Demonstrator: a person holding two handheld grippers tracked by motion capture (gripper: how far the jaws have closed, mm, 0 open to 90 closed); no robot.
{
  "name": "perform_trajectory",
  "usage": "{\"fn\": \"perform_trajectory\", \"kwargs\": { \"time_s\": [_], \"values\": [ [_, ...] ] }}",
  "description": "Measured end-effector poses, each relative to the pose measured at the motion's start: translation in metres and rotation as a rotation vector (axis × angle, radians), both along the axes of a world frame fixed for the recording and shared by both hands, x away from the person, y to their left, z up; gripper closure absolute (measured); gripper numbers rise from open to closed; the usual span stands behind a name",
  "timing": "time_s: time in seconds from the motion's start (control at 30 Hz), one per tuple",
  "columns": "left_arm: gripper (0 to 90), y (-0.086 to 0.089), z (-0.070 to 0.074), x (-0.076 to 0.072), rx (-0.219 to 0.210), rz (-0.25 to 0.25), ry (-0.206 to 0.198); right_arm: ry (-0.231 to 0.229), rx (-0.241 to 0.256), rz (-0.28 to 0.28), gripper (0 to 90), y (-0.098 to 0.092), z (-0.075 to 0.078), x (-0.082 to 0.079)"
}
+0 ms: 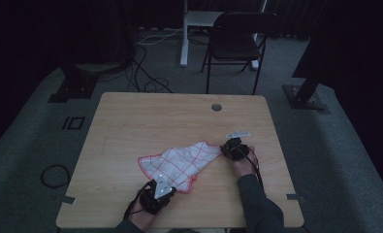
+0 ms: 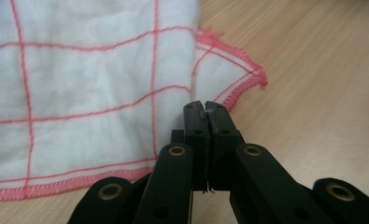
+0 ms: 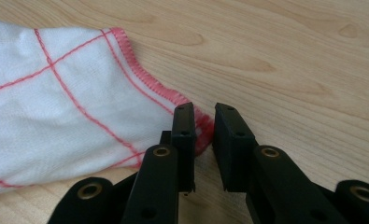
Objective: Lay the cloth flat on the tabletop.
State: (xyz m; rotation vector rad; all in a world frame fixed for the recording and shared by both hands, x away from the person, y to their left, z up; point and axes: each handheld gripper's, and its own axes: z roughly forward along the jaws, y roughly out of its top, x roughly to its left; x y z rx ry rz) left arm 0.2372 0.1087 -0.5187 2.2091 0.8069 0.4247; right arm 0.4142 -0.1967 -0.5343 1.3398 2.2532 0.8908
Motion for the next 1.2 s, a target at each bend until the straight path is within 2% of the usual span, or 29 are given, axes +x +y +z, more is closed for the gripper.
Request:
{"fn": "perform_trajectory", "kwargs": {
  "time_s": [0.13,0.27,0.33,0.4,0.63,0.77,0.9,1.0,1.07,1.13,1.2],
  "values": [
    [89.0,0.000,0.005,-0.007,-0.019,-0.014,-0.011,-0.023,0.002,0.005,77.7,0.002,0.004,-0.004],
    [88.0,-0.002,0.002,-0.007,-0.010,-0.007,0.006,-0.036,0.009,0.029,74.8,0.006,0.007,-0.010],
    [83.3,-0.002,0.000,-0.005,-0.016,-0.004,0.020,-0.044,0.004,0.049,73.4,0.008,0.007,-0.015],
    [80.7,-0.004,0.001,-0.006,-0.021,-0.006,0.018,-0.046,0.002,0.053,71.4,0.008,0.006,-0.018],
    [71.6,-0.026,0.001,-0.003,-0.028,-0.038,0.025,-0.040,-0.007,-0.008,64.7,0.003,0.001,-0.014],
    [65.6,-0.041,-0.008,0.002,0.006,-0.042,0.037,-0.017,-0.007,-0.018,64.2,0.002,-0.001,-0.012],
    [64.0,-0.045,-0.019,0.004,0.034,-0.028,0.055,-0.003,0.006,-0.014,69.5,0.002,-0.002,-0.012],
    [65.7,-0.043,-0.020,0.004,0.012,-0.011,0.066,0.006,0.016,0.009,79.3,0.002,-0.002,-0.012],
    [73.8,-0.042,-0.019,0.005,0.019,-0.006,0.074,0.009,0.009,0.024,85.1,0.004,-0.001,-0.012],
    [84.6,-0.040,-0.018,0.007,0.022,-0.004,0.082,0.005,-0.012,0.029,86.6,0.007,0.000,-0.011],
    [87.4,-0.038,-0.017,0.007,0.025,-0.011,0.093,0.000,-0.017,0.025,87.0,0.008,0.001,-0.010]
  ]
}}
